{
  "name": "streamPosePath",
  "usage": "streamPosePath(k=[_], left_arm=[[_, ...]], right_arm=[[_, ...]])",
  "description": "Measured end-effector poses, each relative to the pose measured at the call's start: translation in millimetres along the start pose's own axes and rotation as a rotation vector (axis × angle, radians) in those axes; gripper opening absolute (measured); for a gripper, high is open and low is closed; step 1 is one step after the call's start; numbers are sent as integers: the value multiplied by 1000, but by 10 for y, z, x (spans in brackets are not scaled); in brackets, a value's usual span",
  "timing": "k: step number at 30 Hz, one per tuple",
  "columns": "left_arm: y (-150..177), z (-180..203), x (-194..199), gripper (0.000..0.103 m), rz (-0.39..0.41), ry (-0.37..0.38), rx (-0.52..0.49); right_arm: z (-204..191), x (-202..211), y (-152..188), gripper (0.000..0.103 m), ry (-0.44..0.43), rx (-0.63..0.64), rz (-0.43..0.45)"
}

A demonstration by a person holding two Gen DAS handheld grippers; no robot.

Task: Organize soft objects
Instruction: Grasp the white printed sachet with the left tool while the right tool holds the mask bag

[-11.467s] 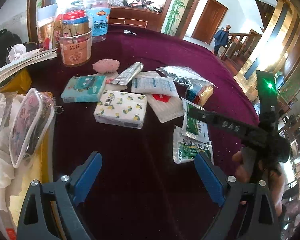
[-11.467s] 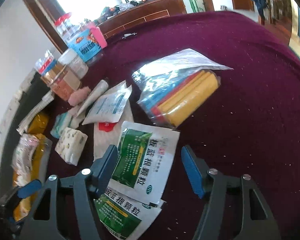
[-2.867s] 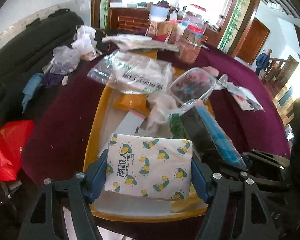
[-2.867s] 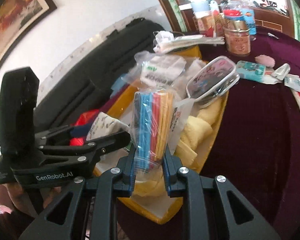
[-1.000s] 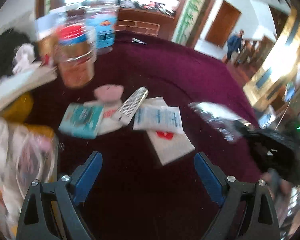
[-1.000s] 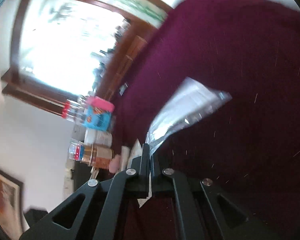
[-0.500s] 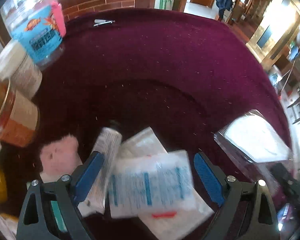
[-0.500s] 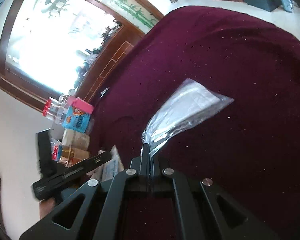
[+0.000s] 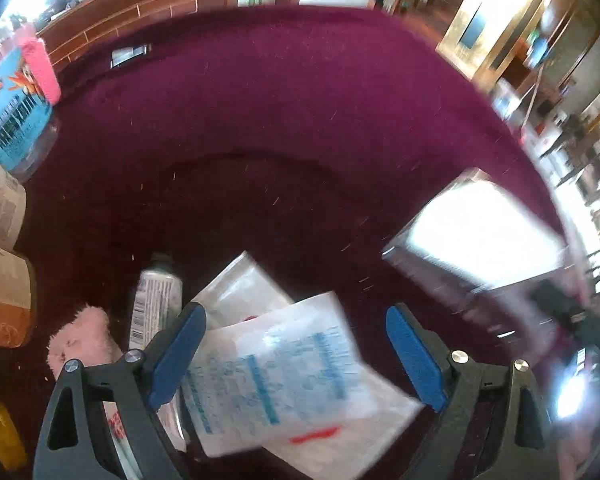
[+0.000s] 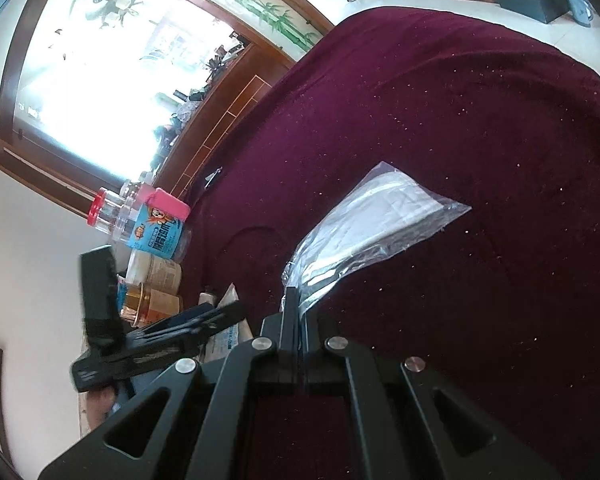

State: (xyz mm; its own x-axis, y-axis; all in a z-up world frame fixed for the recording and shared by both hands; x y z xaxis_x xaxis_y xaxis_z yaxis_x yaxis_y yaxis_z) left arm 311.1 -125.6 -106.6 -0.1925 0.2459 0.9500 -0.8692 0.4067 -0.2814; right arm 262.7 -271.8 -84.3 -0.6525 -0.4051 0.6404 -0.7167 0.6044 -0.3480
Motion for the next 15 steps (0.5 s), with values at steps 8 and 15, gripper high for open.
streamPosePath(k=[8, 15], left_arm=[[435, 12, 144, 91, -21, 86, -15], [558, -50, 193, 93, -7, 27, -59]], right_arm=[[-17, -28, 6, 1, 5, -4, -10], [15, -37, 6, 1, 1, -17, -15]])
Point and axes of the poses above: each gripper's, at about its wrist camera, not at the fingertips, and x roughly against the way its jaws point, z to its right, y to its underside, the point moved 10 cm from there along -x, roughly the way its jaws point, and after that the axes turned 4 degrees about -z, right-handed, at the moved point
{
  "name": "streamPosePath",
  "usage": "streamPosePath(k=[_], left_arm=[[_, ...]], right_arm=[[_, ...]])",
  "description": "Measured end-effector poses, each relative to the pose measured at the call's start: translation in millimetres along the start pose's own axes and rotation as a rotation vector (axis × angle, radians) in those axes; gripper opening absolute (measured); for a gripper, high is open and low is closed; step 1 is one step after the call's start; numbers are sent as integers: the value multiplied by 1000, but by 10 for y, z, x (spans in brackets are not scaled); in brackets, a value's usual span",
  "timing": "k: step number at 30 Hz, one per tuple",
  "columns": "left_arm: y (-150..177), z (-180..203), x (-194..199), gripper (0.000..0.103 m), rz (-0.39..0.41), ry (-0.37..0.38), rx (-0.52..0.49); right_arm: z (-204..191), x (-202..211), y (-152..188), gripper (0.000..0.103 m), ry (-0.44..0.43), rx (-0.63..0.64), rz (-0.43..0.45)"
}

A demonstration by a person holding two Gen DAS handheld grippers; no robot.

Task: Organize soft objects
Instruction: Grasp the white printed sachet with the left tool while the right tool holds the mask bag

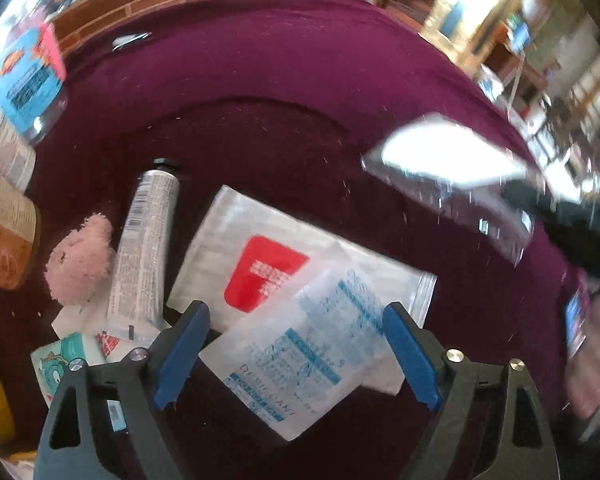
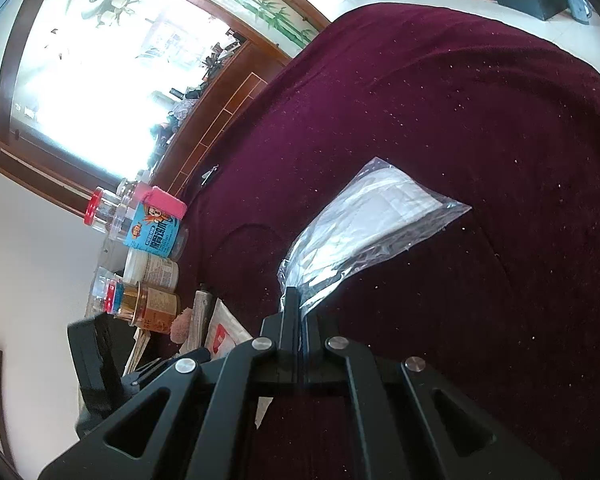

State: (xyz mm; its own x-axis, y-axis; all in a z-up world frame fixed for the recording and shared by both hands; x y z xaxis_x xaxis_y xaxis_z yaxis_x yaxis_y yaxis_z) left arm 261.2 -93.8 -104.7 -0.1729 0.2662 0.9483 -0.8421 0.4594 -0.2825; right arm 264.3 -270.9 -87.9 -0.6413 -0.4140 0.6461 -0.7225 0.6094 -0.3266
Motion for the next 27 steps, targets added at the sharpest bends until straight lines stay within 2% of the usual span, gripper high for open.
streamPosePath(k=[3, 6, 9, 15, 19, 22, 25, 27], left_arm=[[150, 81, -52, 97, -31, -22, -87], [279, 188, -21, 97, -46, 44, -67], [402, 289, 10, 97, -68, 56, -90], [594, 404, -13, 97, -90, -17, -196], [563, 512, -80, 98, -94, -83, -235], [562, 562, -68, 90, -78, -83, -224], [681, 616, -10, 89, -69, -83, -260], [734, 592, 3, 80, -67, -63, -223]], right_arm=[[1, -33, 25, 1, -4, -9, -23], [-26, -20, 31, 1, -4, 6, -19], [-26, -33, 33, 1, -3, 8, -28], [25, -82, 50, 2, 13, 6, -47], [80, -149, 71, 2, 22, -7, -63], [99, -165, 80, 2, 11, -22, -74], [102, -150, 79, 2, 8, -25, -73], [84, -140, 83, 2, 5, -22, -71]])
Point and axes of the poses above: each gripper's, at about its wrist camera, not at the fingertips, and x roughly against the way its jaws point, z to its right, y to its underside, the point moved 10 cm from there along -x, roughly the way its jaws point, and after that the axes turned 4 degrees about -z, right-handed, at the moved point
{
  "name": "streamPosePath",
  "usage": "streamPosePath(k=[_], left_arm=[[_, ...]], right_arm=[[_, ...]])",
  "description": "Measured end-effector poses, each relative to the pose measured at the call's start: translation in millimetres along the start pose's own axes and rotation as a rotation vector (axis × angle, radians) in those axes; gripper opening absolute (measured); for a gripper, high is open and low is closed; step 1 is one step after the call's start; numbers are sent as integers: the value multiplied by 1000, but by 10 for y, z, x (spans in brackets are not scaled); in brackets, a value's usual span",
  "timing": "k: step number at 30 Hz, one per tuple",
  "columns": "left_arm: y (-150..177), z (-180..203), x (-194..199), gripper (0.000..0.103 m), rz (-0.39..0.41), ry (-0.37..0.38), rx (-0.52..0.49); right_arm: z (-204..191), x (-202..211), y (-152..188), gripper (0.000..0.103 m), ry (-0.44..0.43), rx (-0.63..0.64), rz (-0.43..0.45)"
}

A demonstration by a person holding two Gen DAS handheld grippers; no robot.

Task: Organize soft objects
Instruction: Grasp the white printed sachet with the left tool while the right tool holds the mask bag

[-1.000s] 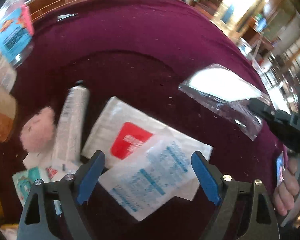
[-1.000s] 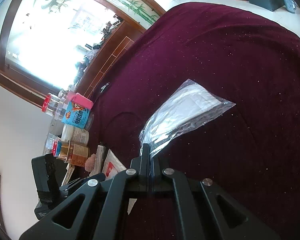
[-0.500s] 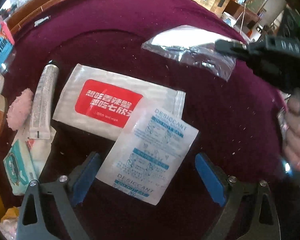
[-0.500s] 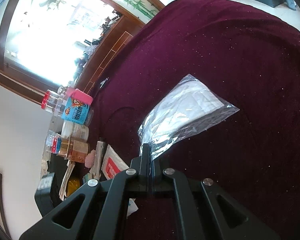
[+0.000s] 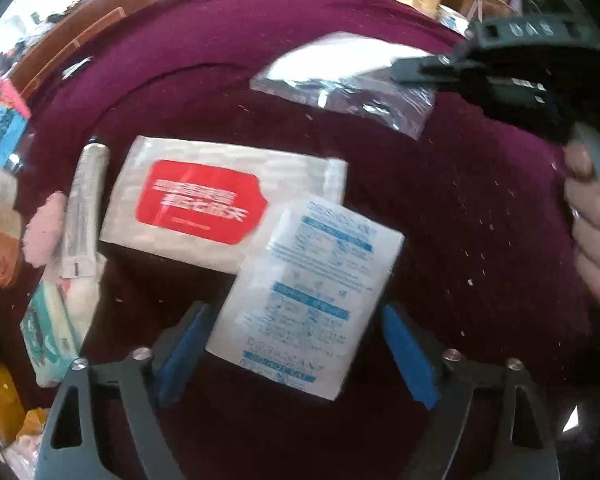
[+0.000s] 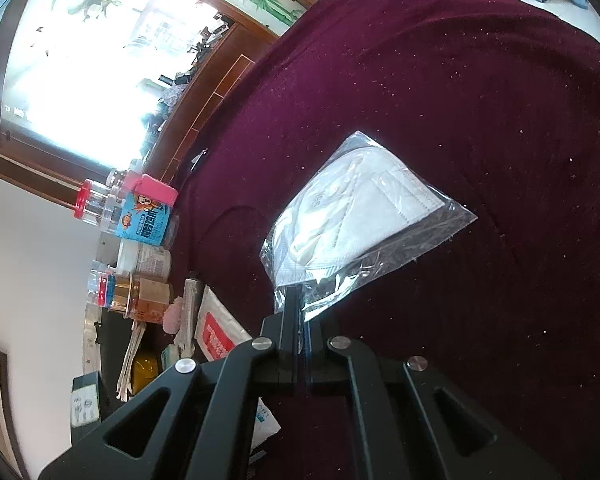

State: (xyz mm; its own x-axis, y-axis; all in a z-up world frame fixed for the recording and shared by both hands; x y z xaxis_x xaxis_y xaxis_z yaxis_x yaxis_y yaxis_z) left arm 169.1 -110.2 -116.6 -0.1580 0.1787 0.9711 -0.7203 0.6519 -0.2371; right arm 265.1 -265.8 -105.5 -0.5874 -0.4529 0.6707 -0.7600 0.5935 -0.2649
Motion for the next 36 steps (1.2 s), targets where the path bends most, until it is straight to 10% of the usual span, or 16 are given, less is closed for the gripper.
streamPosePath(k=[12, 36], left_arm=[[255, -201, 317, 37, 70, -26, 275], [365, -442, 551, 31, 194, 6, 469]], right_arm=[[-165, -13, 35, 1, -4, 79, 21], [-307, -27, 105, 1, -12, 141, 21]])
Point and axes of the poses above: each gripper's, at about its wrist camera, not at the fingertips, and x roughly against the way its jaws point, z to its right, y to its underside, the point moved 10 cm from there along -x, roughly the way its jaws point, and after that the axes turned 4 degrees about -z, right-handed, at the moved point
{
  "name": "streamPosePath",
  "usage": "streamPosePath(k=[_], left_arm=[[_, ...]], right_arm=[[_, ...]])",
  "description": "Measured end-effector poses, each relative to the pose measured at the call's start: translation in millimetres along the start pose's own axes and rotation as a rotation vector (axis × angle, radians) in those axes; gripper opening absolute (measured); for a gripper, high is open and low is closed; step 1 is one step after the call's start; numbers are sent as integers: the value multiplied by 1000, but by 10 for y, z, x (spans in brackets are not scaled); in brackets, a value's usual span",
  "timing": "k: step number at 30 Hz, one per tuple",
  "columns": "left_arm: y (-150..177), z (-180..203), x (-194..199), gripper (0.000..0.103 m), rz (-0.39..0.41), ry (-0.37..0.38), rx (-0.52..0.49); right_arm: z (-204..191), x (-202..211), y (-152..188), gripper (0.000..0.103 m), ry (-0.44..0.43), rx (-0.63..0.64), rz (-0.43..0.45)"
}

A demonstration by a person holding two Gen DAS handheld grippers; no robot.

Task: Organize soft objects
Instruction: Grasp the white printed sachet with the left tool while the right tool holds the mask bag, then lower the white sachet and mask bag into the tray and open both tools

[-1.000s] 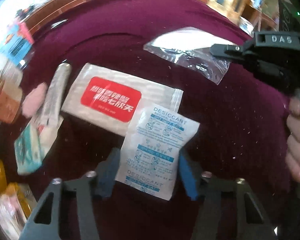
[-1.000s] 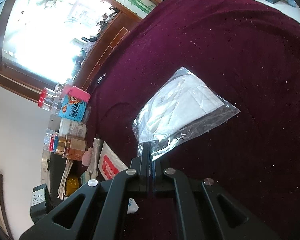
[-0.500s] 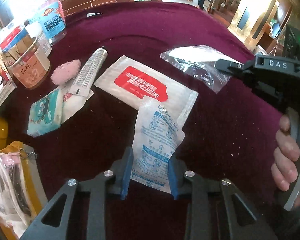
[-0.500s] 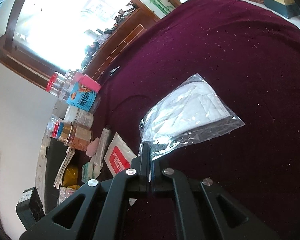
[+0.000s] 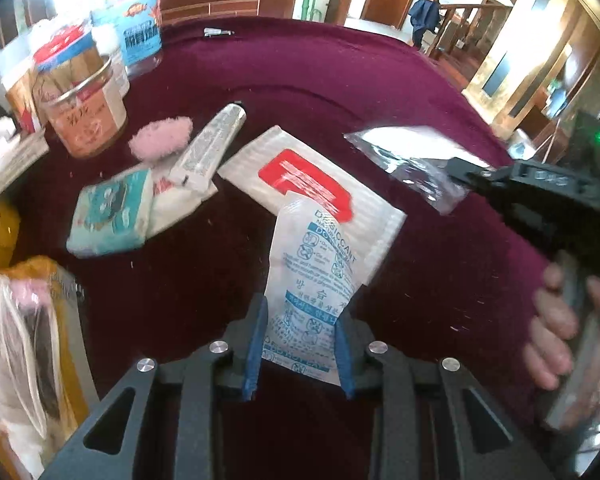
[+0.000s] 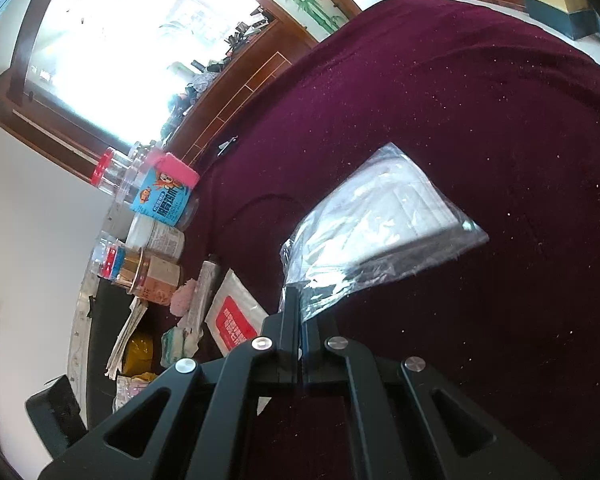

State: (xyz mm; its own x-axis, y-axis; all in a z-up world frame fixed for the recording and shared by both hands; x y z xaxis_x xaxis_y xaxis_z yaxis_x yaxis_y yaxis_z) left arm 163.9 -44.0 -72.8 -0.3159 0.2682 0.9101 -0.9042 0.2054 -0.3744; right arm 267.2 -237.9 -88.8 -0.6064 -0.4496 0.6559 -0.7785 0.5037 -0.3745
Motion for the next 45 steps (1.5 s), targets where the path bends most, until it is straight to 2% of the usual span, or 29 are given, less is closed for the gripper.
streamPosePath(k=[2, 4, 6, 9, 15, 18, 19, 21, 23, 27, 31, 34, 35, 36, 37, 38, 39, 40, 41, 43, 45], left_arm=[[36, 15, 132, 31, 7, 24, 17], [86, 25, 296, 31, 19, 80, 53], [178, 8, 509, 31, 49, 104, 83], [387, -176, 989, 31, 128, 129, 151], [962, -899, 1688, 31, 225, 68, 299], [1209, -1256, 1813, 31, 253, 6, 365], [1315, -1439, 1811, 32, 255, -52, 392], [1438, -1681, 1728, 31, 242, -88, 441], [1529, -1850, 1635, 31, 225, -76, 483], [1565, -2041, 1532, 32, 214, -159, 481], [1617, -2159, 1372, 33, 179, -156, 490], [1644, -2194, 1266, 41, 171, -145, 482], [1656, -2211, 1257, 45, 171, -154, 487], [1659, -2249, 1256, 50, 189, -159, 496], [1654, -2270, 1264, 53, 205, -150, 504], [1657, -2277, 1275, 61, 215, -132, 514], [1649, -2247, 1312, 69, 232, -92, 512], [1622, -2205, 1363, 71, 256, -55, 495], [1614, -2183, 1408, 74, 270, -55, 486], [1628, -2170, 1529, 74, 295, -115, 475], [1640, -2073, 1624, 74, 322, -120, 462]], right_arm=[[-65, 19, 6, 1, -13, 16, 5], [-195, 57, 20, 1, -39, 64, 20], [-426, 109, 57, 1, -67, 150, 44], [-902, 125, 286, 1, -180, 281, 16], [-1756, 47, 1085, 1, -343, 529, -117], [-2136, 124, 1547, 1, -452, 654, -206], [-2251, 158, 1676, 1, -484, 678, -227], [-2482, 189, 1950, 1, -539, 719, -295], [-2625, 162, 2145, 1, -548, 759, -330], [-2834, -173, 2464, 1, -496, 794, -404], [-2886, -484, 2636, 2, -449, 800, -451], [-2805, -632, 2724, 7, -397, 808, -466], [-2791, -672, 2747, 19, -377, 812, -472], [-2780, -675, 2767, 36, -366, 826, -477], [-2773, -655, 2763, 44, -361, 834, -466], [-2773, -612, 2743, 56, -361, 838, -444], [-2779, -516, 2697, 64, -364, 849, -408], [-2779, -463, 2658, 66, -367, 854, -388], [-2758, -399, 2617, 68, -369, 856, -377], [-2695, -252, 2559, 68, -375, 846, -375], [-2629, -85, 2496, 68, -372, 861, -354]])
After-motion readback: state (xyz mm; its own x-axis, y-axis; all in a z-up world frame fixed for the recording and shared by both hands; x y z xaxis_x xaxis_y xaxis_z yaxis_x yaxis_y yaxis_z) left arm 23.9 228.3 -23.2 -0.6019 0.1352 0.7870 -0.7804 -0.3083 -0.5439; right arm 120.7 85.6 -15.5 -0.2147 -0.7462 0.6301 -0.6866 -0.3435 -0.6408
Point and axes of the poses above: each gripper's, at about its wrist camera, not at the fingertips, and x roughly against the way its jaws point, z to its right, y to its underside, the point moved 10 cm from there along -x, roughly the way its jaws point, and after that the axes turned 4 degrees about -z, right-handed, at the moved point
